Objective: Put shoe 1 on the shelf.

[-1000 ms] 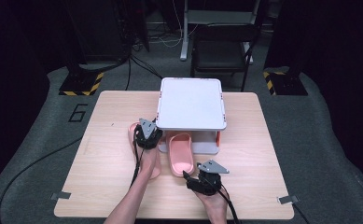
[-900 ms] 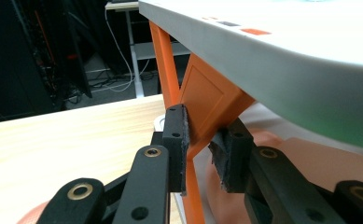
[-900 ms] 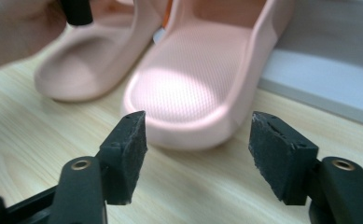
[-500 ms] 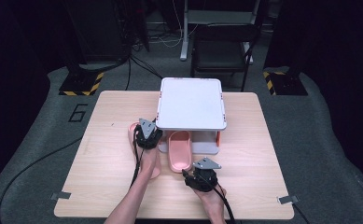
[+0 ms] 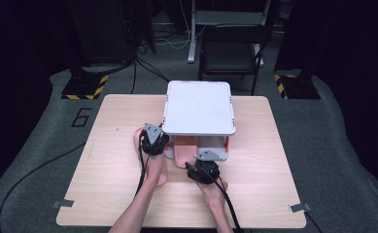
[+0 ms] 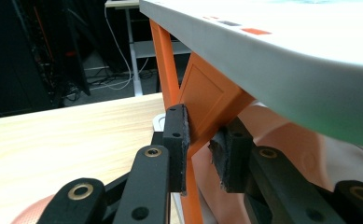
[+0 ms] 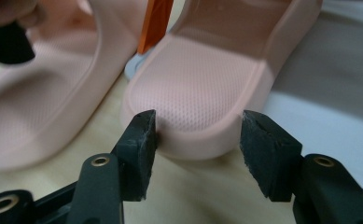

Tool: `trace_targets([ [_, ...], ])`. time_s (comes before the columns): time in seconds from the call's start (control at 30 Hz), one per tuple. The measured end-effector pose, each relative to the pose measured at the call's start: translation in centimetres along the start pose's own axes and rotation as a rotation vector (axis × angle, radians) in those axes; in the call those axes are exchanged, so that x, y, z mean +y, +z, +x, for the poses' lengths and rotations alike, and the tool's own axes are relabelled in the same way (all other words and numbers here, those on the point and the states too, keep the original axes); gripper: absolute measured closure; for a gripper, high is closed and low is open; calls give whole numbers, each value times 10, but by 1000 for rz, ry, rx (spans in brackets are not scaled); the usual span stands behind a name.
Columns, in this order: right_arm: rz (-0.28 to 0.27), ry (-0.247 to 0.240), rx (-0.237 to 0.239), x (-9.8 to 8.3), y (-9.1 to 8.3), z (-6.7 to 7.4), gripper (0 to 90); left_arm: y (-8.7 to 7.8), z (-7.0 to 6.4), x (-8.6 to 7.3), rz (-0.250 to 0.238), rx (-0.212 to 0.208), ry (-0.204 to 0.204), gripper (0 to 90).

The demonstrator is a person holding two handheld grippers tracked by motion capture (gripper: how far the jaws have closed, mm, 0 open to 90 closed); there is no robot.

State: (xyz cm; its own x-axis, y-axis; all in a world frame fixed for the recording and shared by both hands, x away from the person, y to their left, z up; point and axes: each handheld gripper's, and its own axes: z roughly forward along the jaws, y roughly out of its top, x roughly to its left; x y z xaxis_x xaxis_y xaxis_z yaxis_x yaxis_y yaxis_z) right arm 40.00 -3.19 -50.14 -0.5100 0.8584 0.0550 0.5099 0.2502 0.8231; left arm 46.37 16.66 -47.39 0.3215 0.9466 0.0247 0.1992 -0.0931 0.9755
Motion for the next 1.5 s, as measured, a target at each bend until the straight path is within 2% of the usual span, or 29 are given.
trace_targets([
  [0.1, 2, 2, -8, 7, 7, -1, 459, 0, 0, 0, -5, 1, -2, 764],
  [0.13, -15, -2, -10, 8, 7, -1, 460, 0, 0, 0, -6, 1, -1, 764],
  [0.23, -56, 45, -24, 7, -1, -2, 455, 0, 0, -1, -13, 2, -3, 765],
  [0.27, -68, 81, -23, 4, -4, -4, 460, 0, 0, 0, -6, 0, -1, 765],
  [0.3, -58, 103, -18, 3, -6, -4, 468, 0, 0, 0, -7, 1, -2, 765],
  [0.47, -26, 127, 1, -6, -8, 1, 469, 0, 0, 0, -7, 2, -5, 765],
  [0.6, -34, 142, -16, -11, -5, 11, 410, 0, 0, 0, -10, 2, -6, 766],
  [0.7, -9, 145, -60, -10, 3, 18, 371, -1, -1, 0, 0, 6, -1, 766],
  [0.73, 9, 127, -77, -8, 10, 18, 402, -1, 0, 0, 5, 6, 2, 768],
  [0.87, 14, 111, -74, -5, 17, 17, 423, -1, -1, 0, -1, 12, 4, 772],
  [1.0, 16, 95, -70, -2, 21, 13, 437, 0, -2, -1, -11, 15, -11, 773],
  [1.07, 31, 99, -60, 2, 23, 11, 470, 0, -2, -1, -10, 14, -14, 773],
  [1.1, 28, 84, -71, 3, 25, 9, 489, -1, -1, -1, -6, 13, -12, 773],
  [1.13, 19, 101, -60, 6, 28, 8, 500, -1, -1, -1, -3, 11, -12, 773],
  [1.17, 19, 101, -60, 6, 28, 8, 500, -1, -1, -1, -3, 9, -12, 773],
  [1.2, 34, 73, -62, 6, 29, 5, 499, -1, -1, -1, -4, 11, -12, 773],
  [1.27, 50, 51, -57, 9, 32, 3, 491, 0, -1, -1, -16, 11, -19, 775],
  [1.4, 47, 51, -58, 10, 34, 5, 490, -1, 1, -1, -1, 11, -31, 783],
  [1.43, 49, 56, -56, 11, 34, 5, 491, 0, 1, -2, -15, 11, -35, 785],
  [1.5, 32, 57, -52, 11, 35, 5, 492, -1, 2, -1, -2, 1, -32, 786],
])
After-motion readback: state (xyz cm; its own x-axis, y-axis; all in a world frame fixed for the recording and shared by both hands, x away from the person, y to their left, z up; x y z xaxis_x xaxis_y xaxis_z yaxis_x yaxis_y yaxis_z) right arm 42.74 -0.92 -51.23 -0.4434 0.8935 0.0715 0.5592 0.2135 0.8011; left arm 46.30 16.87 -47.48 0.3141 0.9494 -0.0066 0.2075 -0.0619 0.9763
